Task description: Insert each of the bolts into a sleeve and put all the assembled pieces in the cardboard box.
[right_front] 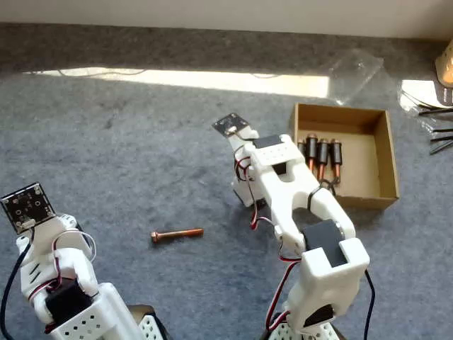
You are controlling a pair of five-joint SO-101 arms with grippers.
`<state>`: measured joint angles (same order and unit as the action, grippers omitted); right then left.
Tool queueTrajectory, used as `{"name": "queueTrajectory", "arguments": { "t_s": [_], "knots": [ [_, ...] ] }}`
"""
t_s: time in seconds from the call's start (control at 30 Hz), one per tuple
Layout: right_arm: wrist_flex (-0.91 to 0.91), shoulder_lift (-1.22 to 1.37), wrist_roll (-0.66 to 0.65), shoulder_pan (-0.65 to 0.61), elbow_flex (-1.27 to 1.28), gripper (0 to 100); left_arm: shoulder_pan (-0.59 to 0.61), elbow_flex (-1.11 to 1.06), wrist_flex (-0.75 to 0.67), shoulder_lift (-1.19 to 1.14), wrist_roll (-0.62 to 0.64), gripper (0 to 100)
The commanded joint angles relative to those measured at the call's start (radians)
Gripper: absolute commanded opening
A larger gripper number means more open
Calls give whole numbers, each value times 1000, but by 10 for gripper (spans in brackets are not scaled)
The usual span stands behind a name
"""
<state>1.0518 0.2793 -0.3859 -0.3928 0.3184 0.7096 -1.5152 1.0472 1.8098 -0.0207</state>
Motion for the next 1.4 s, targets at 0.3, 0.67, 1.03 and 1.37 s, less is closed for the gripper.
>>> {"name": "queueTrajectory", "arguments": {
  "t_s": [0.3,0.67,1.03,1.37],
  "knots": [
    [8,13,-15,12,8,159,-13,8,-23,8,-2,7],
    [13,16,-11,16,15,60,-13,8,-25,8,-2,7],
    [36,-82,29,74,-41,5,-13,7,-25,8,-2,7],
    [174,-441,60,67,-41,4,-13,7,-25,8,-2,7]
  ]
}}
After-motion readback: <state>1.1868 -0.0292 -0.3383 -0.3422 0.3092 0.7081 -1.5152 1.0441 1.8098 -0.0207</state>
